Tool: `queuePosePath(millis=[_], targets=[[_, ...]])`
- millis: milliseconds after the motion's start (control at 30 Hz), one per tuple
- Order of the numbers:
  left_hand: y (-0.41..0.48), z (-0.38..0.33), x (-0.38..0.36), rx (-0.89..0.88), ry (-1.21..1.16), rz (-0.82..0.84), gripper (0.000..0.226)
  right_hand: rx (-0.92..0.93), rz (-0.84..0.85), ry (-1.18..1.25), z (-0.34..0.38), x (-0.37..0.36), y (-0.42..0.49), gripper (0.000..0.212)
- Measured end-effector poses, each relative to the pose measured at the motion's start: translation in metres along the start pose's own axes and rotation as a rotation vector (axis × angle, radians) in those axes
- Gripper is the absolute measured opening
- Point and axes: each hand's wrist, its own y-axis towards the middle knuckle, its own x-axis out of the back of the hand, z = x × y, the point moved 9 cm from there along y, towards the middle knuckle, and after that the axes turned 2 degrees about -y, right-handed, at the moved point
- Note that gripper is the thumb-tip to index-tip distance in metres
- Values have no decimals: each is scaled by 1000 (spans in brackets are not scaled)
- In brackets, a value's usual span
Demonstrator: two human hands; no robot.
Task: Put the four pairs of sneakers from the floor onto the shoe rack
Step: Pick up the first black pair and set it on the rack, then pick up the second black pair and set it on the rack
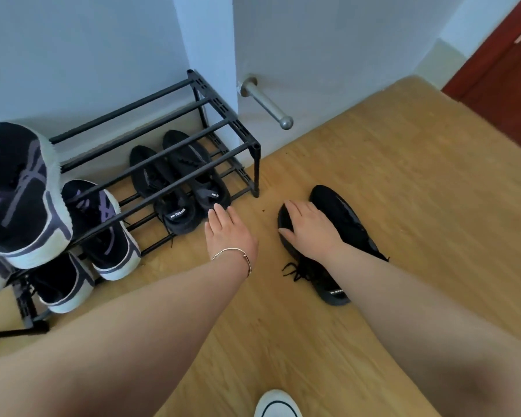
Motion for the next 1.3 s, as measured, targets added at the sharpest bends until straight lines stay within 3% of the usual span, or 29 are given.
queuePosePath(millis=[233, 467, 700, 800, 1133, 1233, 1300], targets=[[-12, -41, -26, -45, 38, 108, 80, -237, 28, -23, -81, 3, -37, 77], [-15, -57, -73, 238, -265, 414, 77, -525, 119, 70, -129, -11, -63, 73], [-26, -95, -100, 224, -374, 582, 73, -584, 191, 139, -153, -29, -70, 60], [-29, -104, -109, 290, -560, 638, 68, -609, 203, 246, -161, -37, -70, 55], [-35, -109, -125, 495, -1059, 641, 61, -689, 159, 508, -180, -51, -70, 58], [-28, -99, -128, 462, -1019, 581, 61, -804, 139, 610, -188, -56, -77, 87], [-20, -88, -125, 421, -912, 515, 57, -863, 203, 617, -190, -63, -82, 89]])
